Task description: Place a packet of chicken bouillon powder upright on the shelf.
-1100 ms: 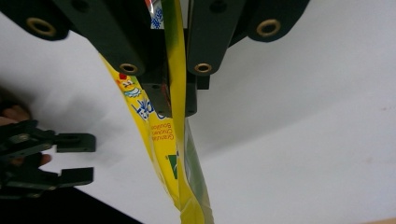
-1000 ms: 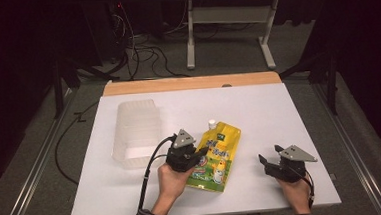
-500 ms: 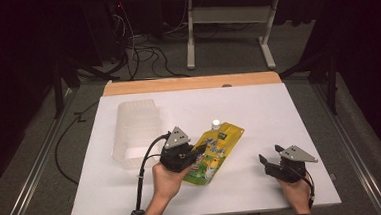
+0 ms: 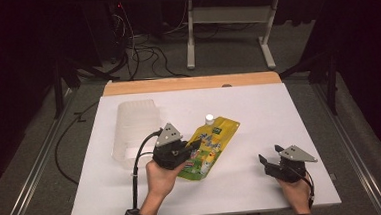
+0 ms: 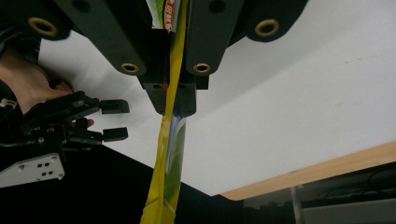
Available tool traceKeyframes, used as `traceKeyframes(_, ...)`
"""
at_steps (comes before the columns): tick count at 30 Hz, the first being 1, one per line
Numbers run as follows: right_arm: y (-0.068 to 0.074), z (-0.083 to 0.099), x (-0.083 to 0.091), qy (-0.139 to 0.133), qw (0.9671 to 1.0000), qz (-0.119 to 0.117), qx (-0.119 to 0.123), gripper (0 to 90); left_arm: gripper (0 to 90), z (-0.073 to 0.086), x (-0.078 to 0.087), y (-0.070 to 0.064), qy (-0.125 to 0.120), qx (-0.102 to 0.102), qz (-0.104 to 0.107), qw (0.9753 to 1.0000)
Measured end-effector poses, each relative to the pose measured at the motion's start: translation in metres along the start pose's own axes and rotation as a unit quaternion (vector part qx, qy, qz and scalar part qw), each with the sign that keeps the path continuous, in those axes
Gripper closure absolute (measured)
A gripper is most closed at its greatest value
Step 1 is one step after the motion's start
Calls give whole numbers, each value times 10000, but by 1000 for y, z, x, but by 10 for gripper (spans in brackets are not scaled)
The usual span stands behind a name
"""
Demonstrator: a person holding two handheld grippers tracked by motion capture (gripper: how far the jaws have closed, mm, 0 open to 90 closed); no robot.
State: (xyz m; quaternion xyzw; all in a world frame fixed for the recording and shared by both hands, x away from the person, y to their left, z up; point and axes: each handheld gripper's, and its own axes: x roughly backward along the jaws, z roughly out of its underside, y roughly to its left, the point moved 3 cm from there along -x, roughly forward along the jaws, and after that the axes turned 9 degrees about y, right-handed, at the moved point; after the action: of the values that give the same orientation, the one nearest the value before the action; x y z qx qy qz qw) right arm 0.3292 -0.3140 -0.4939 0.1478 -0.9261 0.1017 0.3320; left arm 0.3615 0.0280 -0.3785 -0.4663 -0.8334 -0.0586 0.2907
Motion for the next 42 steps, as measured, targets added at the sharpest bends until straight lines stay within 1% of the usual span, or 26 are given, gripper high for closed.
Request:
traceKeyframes(1,0,0,0,-5,10000,-7,7,306,890,-1,5,3,-74,36,-2,10000)
traceKeyframes(4,0,0,0,-18,10000,3,6,305,890,-2,9,5,-110,55,-9,9999)
traceKeyframes(7,0,0,1,-30,10000,-13,-37,305,890,-3,15,8,-143,41,-63,9999)
traceKeyframes(8,0,0,0,-37,10000,-11,-17,305,890,-3,19,10,-172,51,-102,9998)
traceKeyframes(10,0,0,0,-19,10000,-6,7,305,890,-3,22,12,-214,63,-130,9997)
traceKeyframes(16,0,0,0,-32,10000,-22,-40,305,890,-5,32,18,-283,116,-185,9994)
traceKeyframes(18,0,0,1,-32,10000,-32,-41,306,890,-6,36,20,-305,105,-223,9992)
traceKeyframes(21,0,0,0,-34,10000,-20,6,305,890,-7,42,24,-376,115,-295,9988)
traceKeyframes(22,0,0,1,-38,10000,-38,42,306,890,-8,47,27,-421,136,-334,9985)
traceKeyframes(24,0,0,1,-40,10000,-40,49,306,890,-8,49,29,-434,144,-371,9983)
traceKeyframes(26,0,0,1,-38,10000,-35,39,306,890,-8,59,34,-492,165,-494,9974)
traceKeyframes(27,0,0,1,-38,10000,-35,39,306,890,-8,59,34,-492,165,-494,9974)
traceKeyframes(28,0,0,1,-48,10000,-41,55,307,890,-8,64,37,-506,167,-549,9971)
traceKeyframes(29,1,0,1,-29,10000,-42,44,306,890,-8,70,41,-565,211,-610,9963)
traceKeyframes(30,1,0,0,-22,10000,-44,39,307,890,-8,70,41,-565,211,-610,9963)
traceKeyframes(32,1,0,0,-21,10000,-47,40,307,890,-9,79,48,-615,257,-748,9950)
traceKeyframes(33,1,0,0,-21,10000,-47,40,307,890,-9,79,48,-615,257,-748,9950)
traceKeyframes(34,0,0,1,-10,10000,-36,45,307,889,-8,86,54,-621,285,-849,9940)
traceKeyframes(35,0,0,1,-10,10000,-36,45,307,890,-8,86,54,-621,285,-849,9940)
traceKeyframes(37,0,0,1,-18,10000,-27,49,307,889,-7,93,59,-666,321,-963,9926)
traceKeyframes(38,0,0,1,-18,10000,-27,49,307,889,-7,93,59,-666,321,-963,9926)
traceKeyframes(39,1,0,0,-9,10000,-28,22,307,889,-6,98,63,-714,354,-1045,9913)
traceKeyframes(40,0,0,0,-7,10000,-36,37,307,889,-6,98,63,-714,354,-1045,9913)
traceKeyframes(41,1,0,0,-2,10000,-39,35,307,889,-5,101,67,-757,398,-1121,9900)
traceKeyframes(42,1,0,0,-2,10000,-39,35,307,890,-5,101,67,-757,398,-1121,9900)
